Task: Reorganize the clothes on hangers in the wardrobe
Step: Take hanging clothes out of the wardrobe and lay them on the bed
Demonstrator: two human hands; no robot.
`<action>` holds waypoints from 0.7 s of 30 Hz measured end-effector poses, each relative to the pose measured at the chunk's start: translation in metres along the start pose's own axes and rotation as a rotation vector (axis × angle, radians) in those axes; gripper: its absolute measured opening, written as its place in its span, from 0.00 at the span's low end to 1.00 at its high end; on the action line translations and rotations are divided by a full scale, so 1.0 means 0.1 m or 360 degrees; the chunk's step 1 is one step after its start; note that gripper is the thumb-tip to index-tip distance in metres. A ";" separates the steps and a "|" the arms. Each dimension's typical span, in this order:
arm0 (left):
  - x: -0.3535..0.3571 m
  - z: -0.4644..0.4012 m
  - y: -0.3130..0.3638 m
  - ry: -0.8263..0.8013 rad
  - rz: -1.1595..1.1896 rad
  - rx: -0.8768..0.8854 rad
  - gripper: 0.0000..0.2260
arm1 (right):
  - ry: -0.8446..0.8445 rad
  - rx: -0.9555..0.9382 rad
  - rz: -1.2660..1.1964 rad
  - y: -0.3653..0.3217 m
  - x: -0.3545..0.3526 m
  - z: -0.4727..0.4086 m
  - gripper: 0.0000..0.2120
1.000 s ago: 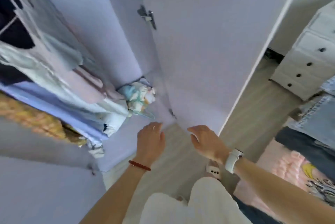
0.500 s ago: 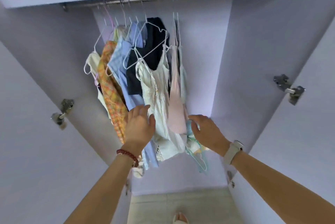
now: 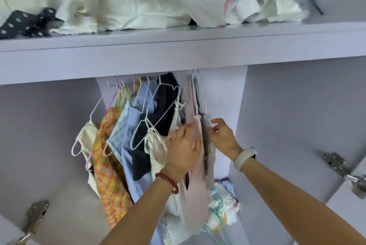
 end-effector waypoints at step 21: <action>0.35 -0.28 0.18 -0.0175 0.0023 0.0419 0.21 | 0.0659 -0.0179 0.0680 -0.26 -0.98 -0.07 0.15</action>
Point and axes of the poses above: each hand's wrist, its own z-axis away from the middle knuckle, its own x-axis out of the palm, y = z × x, the point moved 9 cm from there along -z, towards the middle knuckle, and after that the axes turned 7 degrees about y, right-handed, at the moved point
